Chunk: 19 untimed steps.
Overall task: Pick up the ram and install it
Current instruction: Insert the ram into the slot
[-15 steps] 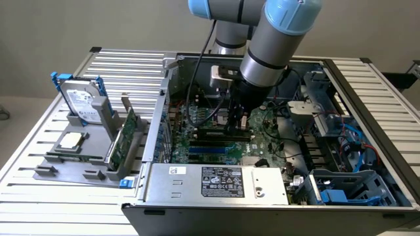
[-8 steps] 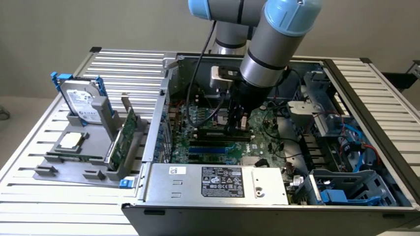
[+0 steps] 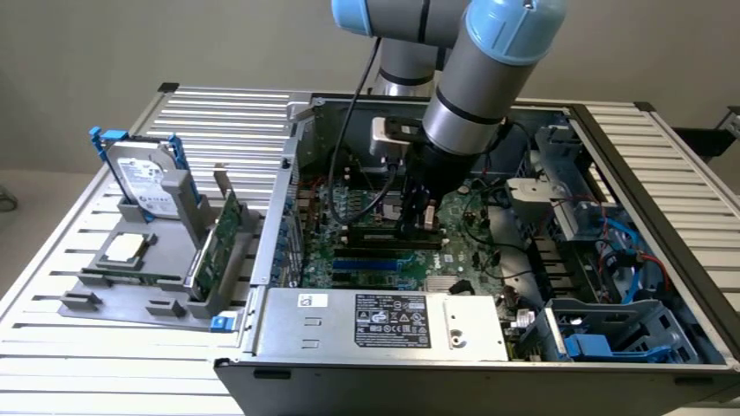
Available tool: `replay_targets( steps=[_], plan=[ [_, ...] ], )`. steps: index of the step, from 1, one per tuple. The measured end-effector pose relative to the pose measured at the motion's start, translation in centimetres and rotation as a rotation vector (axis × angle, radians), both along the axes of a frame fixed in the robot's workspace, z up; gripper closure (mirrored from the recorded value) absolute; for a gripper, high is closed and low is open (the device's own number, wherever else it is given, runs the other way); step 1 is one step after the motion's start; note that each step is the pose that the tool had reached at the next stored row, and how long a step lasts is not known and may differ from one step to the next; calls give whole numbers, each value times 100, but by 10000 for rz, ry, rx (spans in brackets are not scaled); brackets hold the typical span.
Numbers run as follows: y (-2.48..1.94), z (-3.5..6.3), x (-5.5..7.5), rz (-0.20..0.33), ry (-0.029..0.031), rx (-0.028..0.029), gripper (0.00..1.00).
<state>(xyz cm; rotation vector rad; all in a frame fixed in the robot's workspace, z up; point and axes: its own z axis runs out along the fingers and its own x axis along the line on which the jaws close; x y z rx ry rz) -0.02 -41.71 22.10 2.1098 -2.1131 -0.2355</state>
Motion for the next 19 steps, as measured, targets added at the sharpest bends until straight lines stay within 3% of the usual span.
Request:
replay_targets(
  steps=[7, 19],
  plan=[
    [3, 0, -2, -1, 33, -2, 87],
    [3, -35, -2, 15, 38, -2, 87]
  ],
)
